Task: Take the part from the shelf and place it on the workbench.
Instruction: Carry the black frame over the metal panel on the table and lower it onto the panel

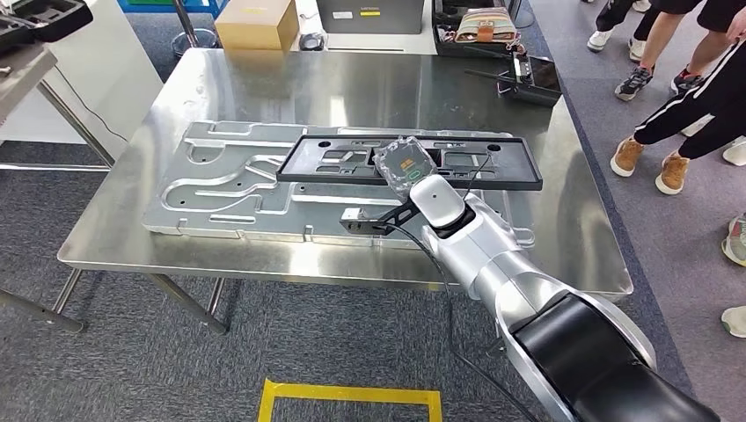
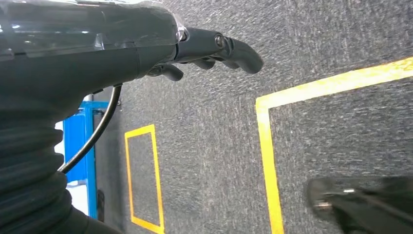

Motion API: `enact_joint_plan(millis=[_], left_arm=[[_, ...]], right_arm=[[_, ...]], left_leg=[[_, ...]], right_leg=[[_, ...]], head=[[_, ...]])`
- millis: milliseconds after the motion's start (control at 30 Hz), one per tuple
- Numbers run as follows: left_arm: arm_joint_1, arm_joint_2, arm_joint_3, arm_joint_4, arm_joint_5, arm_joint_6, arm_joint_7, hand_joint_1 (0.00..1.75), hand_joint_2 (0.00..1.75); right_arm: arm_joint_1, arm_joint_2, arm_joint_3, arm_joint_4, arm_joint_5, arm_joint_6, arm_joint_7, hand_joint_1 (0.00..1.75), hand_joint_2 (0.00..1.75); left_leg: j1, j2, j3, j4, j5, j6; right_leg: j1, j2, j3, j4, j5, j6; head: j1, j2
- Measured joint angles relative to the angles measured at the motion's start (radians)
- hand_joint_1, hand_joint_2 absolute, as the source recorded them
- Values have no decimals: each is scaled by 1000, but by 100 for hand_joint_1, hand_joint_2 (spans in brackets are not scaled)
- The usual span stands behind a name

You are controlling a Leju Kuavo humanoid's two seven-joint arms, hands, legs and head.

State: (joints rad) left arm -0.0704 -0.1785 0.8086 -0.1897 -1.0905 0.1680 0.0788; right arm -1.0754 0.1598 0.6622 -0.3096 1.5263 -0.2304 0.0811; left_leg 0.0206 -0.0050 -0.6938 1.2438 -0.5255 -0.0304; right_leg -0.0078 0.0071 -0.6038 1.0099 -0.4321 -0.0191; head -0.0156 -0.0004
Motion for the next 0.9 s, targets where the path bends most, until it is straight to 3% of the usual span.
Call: enact_joint_plan(millis=[67, 133, 333, 467, 600, 900], left_arm=[[1, 0, 0, 0, 2, 0, 1, 0, 175], [-1, 0, 2, 0, 7, 0, 3, 0, 175], [1, -1, 7, 0, 9, 6, 0, 0, 175], [-2, -2, 13, 0, 11, 11, -23, 0, 175], [-2, -2, 22, 0, 14, 14, -37, 0, 175], [-5, -12, 31, 0, 27, 91, -175, 0, 175]], right_arm=[[-1, -1, 0, 0, 0, -10, 0, 175, 175], [-2, -2, 0, 0, 1, -22, -1, 175, 175], [2, -5, 0, -4, 9, -99, -9, 175, 175], [2, -6, 0, -8, 15, -180, -12, 175, 175], [3, -6, 0, -12, 16, -202, -16, 175, 175], [42, 4, -30, -14, -28, -254, -68, 175, 175]], left_leg=[[-2, 1, 42, -127, 82, 8], [-5, 0, 69, -203, 106, 18], [-10, -5, 72, -218, 99, 27], [-11, -5, 73, -217, 98, 35], [-12, -5, 73, -217, 98, 39], [-12, -5, 73, -217, 99, 40]], right_leg=[[2, 2, 6, 7, -11, 6], [6, 4, 2, 15, -18, 14], [6, 0, 1, 9, -17, 11], [5, -1, 5, 3, -14, 18], [4, -1, 5, 0, -12, 24], [4, -1, 6, 0, -11, 32]], head=[[0, 0], [0, 0], [1, 0], [1, 0], [1, 0], [1, 0]])
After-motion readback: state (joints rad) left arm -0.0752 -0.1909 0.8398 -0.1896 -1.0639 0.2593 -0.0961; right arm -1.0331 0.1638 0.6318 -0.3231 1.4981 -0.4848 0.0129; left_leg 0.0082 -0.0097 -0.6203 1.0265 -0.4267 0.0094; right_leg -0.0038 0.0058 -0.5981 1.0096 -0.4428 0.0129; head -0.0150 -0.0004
